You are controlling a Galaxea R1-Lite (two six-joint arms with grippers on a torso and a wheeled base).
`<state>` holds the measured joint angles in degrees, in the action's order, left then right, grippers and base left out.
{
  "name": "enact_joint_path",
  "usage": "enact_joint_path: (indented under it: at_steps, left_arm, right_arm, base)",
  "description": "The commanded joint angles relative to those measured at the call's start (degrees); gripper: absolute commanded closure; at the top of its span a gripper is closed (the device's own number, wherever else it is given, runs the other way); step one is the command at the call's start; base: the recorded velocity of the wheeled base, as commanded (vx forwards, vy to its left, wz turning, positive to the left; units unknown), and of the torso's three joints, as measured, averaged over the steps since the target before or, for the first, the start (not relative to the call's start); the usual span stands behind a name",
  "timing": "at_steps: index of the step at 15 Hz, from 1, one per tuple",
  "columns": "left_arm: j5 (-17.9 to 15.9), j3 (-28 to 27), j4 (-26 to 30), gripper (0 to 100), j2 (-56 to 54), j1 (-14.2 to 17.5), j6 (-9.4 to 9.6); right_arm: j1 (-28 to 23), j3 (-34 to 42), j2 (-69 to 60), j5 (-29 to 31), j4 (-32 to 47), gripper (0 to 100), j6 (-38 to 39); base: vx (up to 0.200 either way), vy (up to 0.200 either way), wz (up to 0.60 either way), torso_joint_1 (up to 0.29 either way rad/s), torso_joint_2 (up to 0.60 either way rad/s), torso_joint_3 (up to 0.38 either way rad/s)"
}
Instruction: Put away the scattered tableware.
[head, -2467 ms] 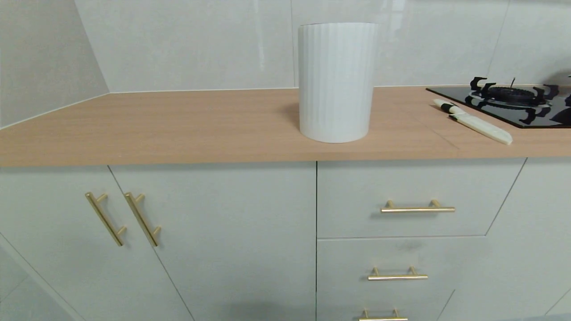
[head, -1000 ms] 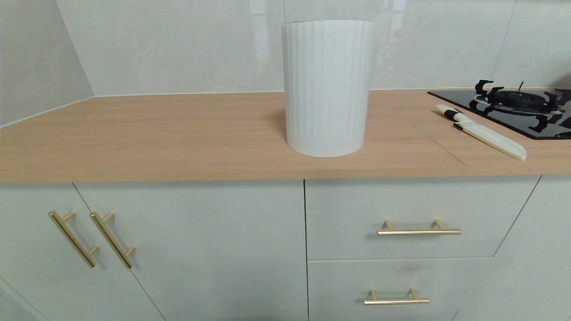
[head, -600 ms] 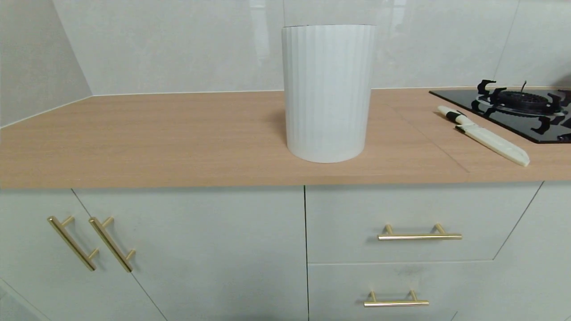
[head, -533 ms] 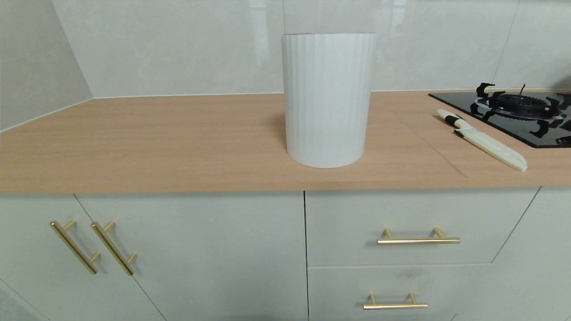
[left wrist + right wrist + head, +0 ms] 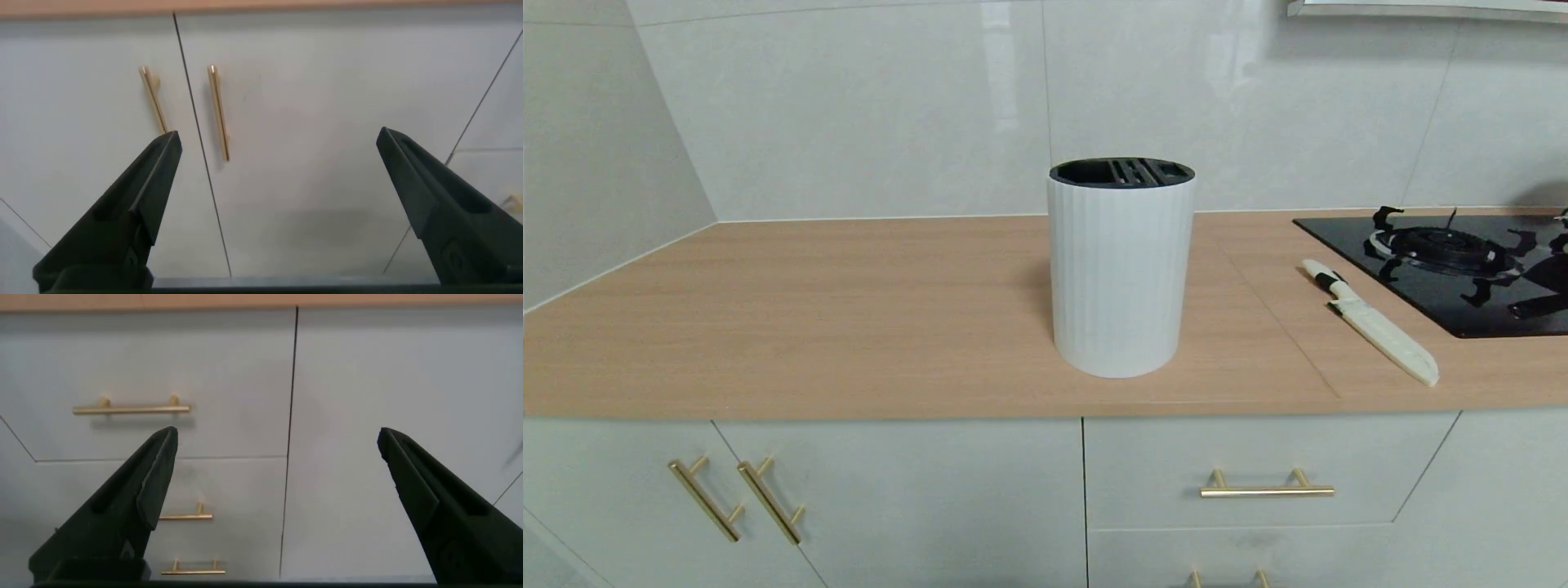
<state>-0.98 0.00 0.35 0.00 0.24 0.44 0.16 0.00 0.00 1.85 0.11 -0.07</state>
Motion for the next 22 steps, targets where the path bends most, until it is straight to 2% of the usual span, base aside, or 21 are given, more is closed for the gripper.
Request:
enact_joint_path:
  at_steps: [1,11,22]
  left_arm:
    - [0.0,0.0,0.0,0,0.0,0.0,0.00]
    - [0.0,0.0,0.0,0,0.0,0.0,0.00]
    - [0.0,0.0,0.0,0,0.0,0.0,0.00]
  right_arm:
    - [0.0,0.0,0.1,0.0,0.0,0,0.0]
    - [0.0,0.0,0.0,0.0,0.0,0,0.0]
    - [0.0,0.0,0.0,0.0,0.1,0,0.0]
  base:
    - [0.000,0.000,0.00,0.163,-0.47,-0.315]
    - [0.000,0.000,0.00,0.187,-0.49,-0.305]
    - [0.000,0.000,0.00,0.249,-0.56,-0.315]
